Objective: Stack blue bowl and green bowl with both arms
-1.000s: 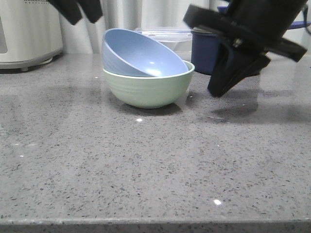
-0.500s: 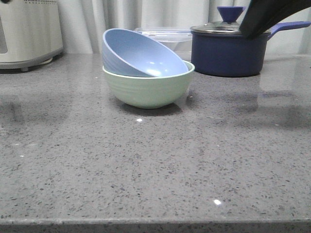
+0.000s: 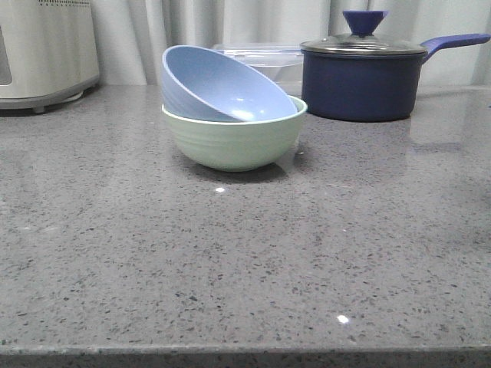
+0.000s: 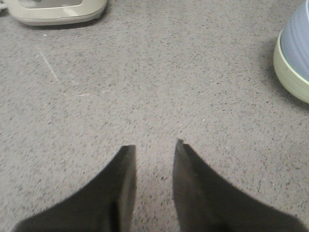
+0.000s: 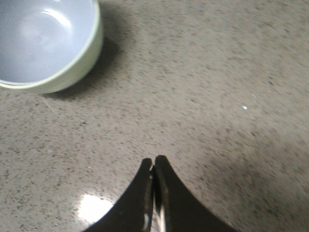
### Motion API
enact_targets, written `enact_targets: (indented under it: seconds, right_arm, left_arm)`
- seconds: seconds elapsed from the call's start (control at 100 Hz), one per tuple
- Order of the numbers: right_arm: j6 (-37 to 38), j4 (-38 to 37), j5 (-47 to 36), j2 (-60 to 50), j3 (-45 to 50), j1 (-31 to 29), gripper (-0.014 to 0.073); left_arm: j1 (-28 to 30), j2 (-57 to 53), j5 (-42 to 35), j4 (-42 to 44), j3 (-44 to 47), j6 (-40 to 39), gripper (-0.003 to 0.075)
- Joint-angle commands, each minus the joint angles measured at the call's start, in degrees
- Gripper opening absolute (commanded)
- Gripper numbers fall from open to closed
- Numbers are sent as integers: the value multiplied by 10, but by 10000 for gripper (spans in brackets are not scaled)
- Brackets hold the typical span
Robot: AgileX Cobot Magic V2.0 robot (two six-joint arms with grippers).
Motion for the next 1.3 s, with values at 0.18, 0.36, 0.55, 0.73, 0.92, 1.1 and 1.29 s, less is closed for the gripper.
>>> enact_targets:
  seconds: [0.18, 0.36, 0.55, 0.73, 0.92, 1.1, 1.29]
  right_arm:
    - [-2, -9, -57, -113, 49, -46, 11]
    - [-2, -9, -81, -199, 96, -47, 11]
    - [-2, -17, -103, -303, 150, -47, 11]
    - [-2, -22, -89, -380, 181, -47, 11]
    - [-2, -22, -85, -397, 188, -47, 11]
    - [-2, -22, -85, -397, 188, -47, 11]
    - [-2, -22, -85, -397, 188, -47, 11]
  left_arm:
    - [10, -125, -46, 7, 68, -7, -20]
    - [10, -203, -53, 8, 115, -7, -20]
    - [10, -284, -53, 9, 148, -7, -20]
    - [10, -332, -54, 9, 170, -7, -20]
    - [10, -339, -54, 9, 184, -7, -20]
    - [10, -339, -54, 9, 186, -7, -20]
    - [10, -339, -54, 9, 186, -7, -20]
